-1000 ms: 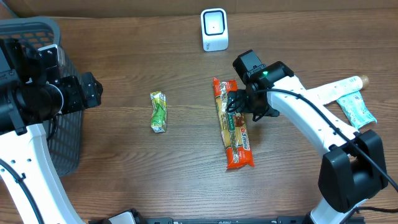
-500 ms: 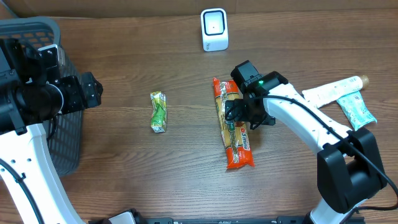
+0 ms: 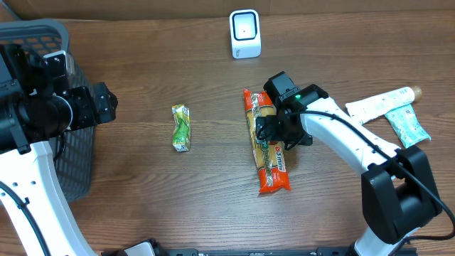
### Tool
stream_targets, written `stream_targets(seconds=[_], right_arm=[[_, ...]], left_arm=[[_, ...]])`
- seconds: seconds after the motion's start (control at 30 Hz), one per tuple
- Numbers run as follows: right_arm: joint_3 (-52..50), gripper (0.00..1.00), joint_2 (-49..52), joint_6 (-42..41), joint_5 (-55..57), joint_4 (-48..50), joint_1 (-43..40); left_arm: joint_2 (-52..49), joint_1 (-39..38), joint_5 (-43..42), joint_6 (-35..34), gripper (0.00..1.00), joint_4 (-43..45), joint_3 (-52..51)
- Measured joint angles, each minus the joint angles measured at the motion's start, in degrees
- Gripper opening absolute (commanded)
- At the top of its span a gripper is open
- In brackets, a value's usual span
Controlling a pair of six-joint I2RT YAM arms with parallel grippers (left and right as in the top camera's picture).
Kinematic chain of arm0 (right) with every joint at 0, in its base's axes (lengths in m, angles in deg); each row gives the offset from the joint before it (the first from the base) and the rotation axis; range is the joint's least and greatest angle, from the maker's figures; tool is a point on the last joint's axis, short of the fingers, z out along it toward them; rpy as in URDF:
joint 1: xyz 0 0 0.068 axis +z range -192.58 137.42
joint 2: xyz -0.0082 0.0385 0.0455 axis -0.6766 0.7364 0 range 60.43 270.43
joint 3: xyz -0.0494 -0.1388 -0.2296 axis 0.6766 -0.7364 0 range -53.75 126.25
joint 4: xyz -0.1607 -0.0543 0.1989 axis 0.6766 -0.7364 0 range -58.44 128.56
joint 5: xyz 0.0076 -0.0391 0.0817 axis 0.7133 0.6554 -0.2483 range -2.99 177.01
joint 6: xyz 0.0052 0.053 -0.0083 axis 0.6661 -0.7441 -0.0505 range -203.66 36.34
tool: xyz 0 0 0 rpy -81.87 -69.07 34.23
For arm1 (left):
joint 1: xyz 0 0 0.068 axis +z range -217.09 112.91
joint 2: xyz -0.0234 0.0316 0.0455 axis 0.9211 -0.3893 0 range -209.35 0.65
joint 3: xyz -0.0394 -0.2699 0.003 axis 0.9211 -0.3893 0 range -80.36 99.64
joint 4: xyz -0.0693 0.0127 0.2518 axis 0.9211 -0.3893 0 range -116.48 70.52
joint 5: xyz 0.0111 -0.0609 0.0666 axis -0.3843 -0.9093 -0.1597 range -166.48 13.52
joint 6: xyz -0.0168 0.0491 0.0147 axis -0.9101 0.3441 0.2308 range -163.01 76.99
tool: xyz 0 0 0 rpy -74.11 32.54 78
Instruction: Scan the item barcode
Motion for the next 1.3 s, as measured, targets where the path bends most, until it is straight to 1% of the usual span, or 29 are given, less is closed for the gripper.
stream_targets(seconds=[0.27,0.47,0.57,0.63,0.77,0.93,1.03,1.07,1.1,1.17,1.2,1.23,1.3], right_arm=[[-0.83,1.00,0.00,0.04,0.07,4.44,3.04],[-6.49,1.00,0.02,0.02,2.27,8.48,3.41],[-8.31,1.00,0.11,0.04,2.49,8.98,3.41],[-8.50,1.00,0.24,0.02,2.25,9.75,3.43],[-8.52,1.00,0.72,1.09,0.07,14.84,4.26],[-8.52,1.00,3.06,0.79,0.39,16.00,5.99],[-8.24,1.00,3.21,-1.40,0.31,16.04,5.62],[-8.24,0.99,3.21,-2.27,0.35,15.98,5.18],[-8.22,0.94,3.21,-2.99,0.35,16.00,4.81],[-8.22,0.82,3.32,-4.07,0.33,16.04,3.87],[-8.20,0.77,3.43,-4.46,0.37,16.06,3.54],[-8.15,0.74,3.56,-4.92,0.33,16.24,3.26],[-8.13,0.73,3.65,-5.81,0.24,16.59,3.10]], left_arm=[[0.00,0.00,0.00,0.00,1.00,0.00,0.00],[0.00,0.00,0.00,0.00,1.00,0.00,0.00],[0.00,0.00,0.00,0.00,1.00,0.00,0.00],[0.00,0.00,0.00,0.00,1.00,0.00,0.00],[0.00,0.00,0.00,0.00,0.99,0.00,0.00],[0.00,0.00,0.00,0.00,1.00,0.00,0.00],[0.00,0.00,0.00,0.00,1.00,0.00,0.00],[0.00,0.00,0.00,0.00,1.00,0.00,0.00],[0.00,0.00,0.00,0.00,1.00,0.00,0.00],[0.00,0.00,0.00,0.00,0.99,0.00,0.00],[0.00,0.00,0.00,0.00,1.00,0.00,0.00],[0.00,0.00,0.02,0.00,1.00,0.00,0.00],[0.00,0.00,0.00,0.00,0.99,0.00,0.00]])
